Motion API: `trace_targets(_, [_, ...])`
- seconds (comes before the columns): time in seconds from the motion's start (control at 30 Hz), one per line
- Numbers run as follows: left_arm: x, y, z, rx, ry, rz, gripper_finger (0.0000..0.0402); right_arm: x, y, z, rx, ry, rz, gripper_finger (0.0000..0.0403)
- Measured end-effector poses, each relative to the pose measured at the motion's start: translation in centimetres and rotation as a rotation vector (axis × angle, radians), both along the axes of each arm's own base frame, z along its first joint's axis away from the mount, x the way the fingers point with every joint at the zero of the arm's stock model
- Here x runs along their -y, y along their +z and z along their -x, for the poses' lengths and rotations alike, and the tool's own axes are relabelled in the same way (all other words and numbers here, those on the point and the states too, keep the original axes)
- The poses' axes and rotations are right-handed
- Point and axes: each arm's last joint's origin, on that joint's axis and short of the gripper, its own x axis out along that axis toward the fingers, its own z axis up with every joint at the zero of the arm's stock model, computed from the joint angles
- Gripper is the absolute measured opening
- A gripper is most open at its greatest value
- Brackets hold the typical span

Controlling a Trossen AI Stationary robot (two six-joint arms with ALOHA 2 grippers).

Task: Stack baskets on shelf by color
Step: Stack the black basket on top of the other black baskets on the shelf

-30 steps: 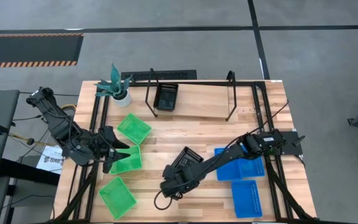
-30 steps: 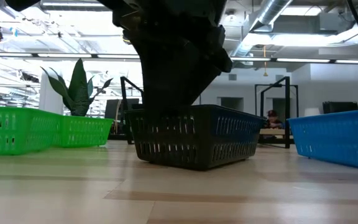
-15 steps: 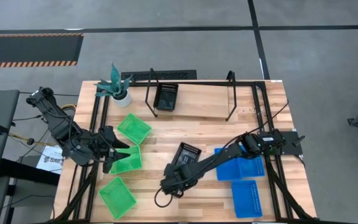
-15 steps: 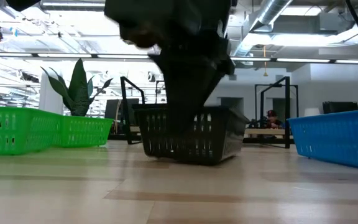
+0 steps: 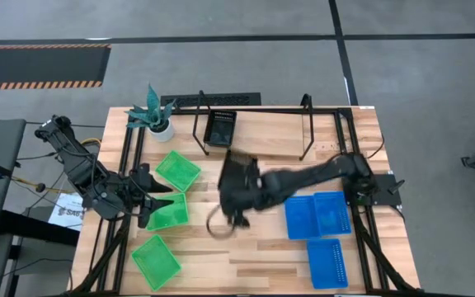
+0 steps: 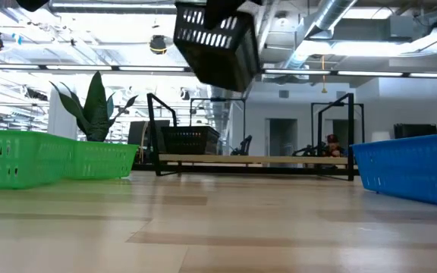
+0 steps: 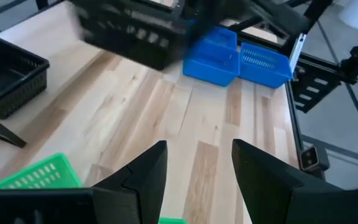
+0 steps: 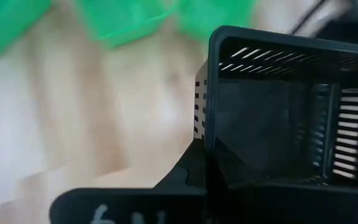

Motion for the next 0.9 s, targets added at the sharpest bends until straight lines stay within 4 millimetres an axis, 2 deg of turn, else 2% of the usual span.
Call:
trace_targets(0.1, [0.0,0.0,0.0,0.002,0.003,0.001,0.0169,3.8,1.0,-0.7,0.031,0.011,0.073,0.0004])
trace_targets(0.2, [0.0,0.0,0.0,0.003,0.013,0.019,0.0169,7.4,1.0,-1.6,0.025,0.034,0.145,0.0005])
trace_targets(0.33, [0.0,0.0,0.0,0.003,0.019,0.029,0.0169,11.9,-0.4,-3.1,-0.029,0.096,0.23,0.0005])
trace_targets(0.43, [0.0,0.0,0.0,0.0,0.019,0.026,0.0169,15.1,-1.6,-3.7,-0.053,0.078,0.248,0.0007])
trace_targets(0.53, [0.0,0.0,0.0,-0.001,0.015,0.017,0.0169,17.8,-1.8,-3.3,-0.073,0.052,0.224,0.001])
trace_targets(0.7, [-0.1,0.0,0.0,0.003,0.01,-0.022,0.0169,20.6,-1.7,-3.0,-0.029,0.037,0.159,0.0009])
trace_targets(0.83, [-0.1,0.0,0.0,0.013,0.022,-0.052,0.0169,21.5,-1.5,-3.1,0.025,0.102,0.102,0.0011])
trace_targets(0.9, [-0.2,0.0,0.0,0.013,0.021,-0.056,0.0169,21.8,-2.1,-4.0,0.055,0.119,0.111,0.0011])
